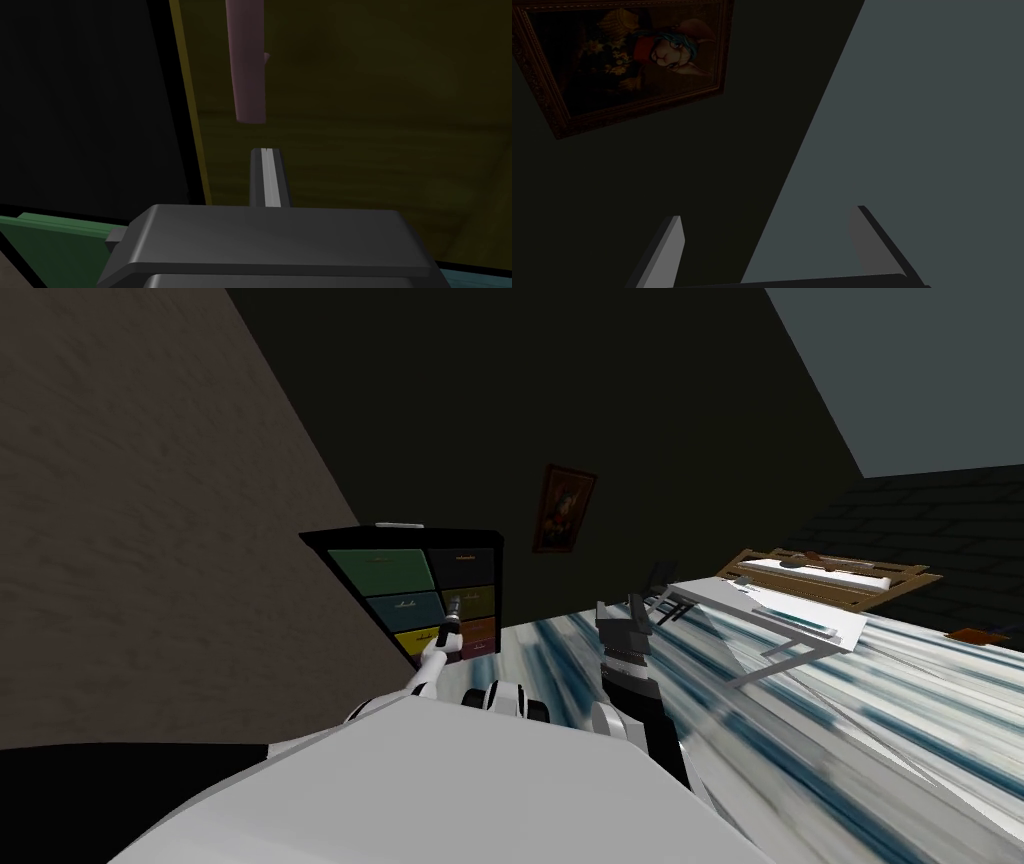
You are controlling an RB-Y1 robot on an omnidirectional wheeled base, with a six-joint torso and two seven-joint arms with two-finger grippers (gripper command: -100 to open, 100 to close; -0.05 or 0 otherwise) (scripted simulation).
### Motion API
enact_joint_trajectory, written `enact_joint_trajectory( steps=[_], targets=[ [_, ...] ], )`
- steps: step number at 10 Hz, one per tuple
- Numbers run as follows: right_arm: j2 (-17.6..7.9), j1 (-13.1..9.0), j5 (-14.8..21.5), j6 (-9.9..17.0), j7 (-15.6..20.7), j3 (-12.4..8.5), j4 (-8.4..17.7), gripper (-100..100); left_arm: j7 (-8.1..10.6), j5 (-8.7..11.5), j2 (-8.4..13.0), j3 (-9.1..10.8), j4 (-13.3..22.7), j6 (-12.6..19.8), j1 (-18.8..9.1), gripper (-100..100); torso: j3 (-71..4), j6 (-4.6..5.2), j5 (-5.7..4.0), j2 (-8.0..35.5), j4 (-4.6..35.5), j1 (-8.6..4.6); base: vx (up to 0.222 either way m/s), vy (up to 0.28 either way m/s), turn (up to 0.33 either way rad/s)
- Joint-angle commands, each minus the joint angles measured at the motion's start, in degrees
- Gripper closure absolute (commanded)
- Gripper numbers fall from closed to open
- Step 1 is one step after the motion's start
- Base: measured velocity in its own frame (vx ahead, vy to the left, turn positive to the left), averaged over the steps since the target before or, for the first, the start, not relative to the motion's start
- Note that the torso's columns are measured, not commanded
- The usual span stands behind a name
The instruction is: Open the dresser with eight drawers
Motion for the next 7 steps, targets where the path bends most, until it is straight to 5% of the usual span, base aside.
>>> enact_joint_trajectory(
  steps=[1,2,7],
  targets=[
    [0.00,0.00,0.00,0.00,0.00,0.00,0.00,0,0.72,0.42,0.17,-2.37,-4.55,0.54,3.77,100,0.01,0.01,-0.01,0.05,-0.02,-0.08,0.044,-0.025,0.017],
    [0.00,-0.01,0.00,0.00,0.00,0.01,0.00,0,2.09,1.24,0.24,-5.06,-6.63,1.92,6.11,100,0.08,0.04,-0.02,0.14,0.04,-0.03,0.080,-0.029,0.159],
    [0.00,-0.01,0.00,0.00,0.00,0.00,0.00,0,3.47,2.06,0.31,-9.98,-15.20,3.30,13.84,100,0.08,0.03,-0.02,0.16,0.02,-0.13,0.071,-0.027,0.068]
  ],
)
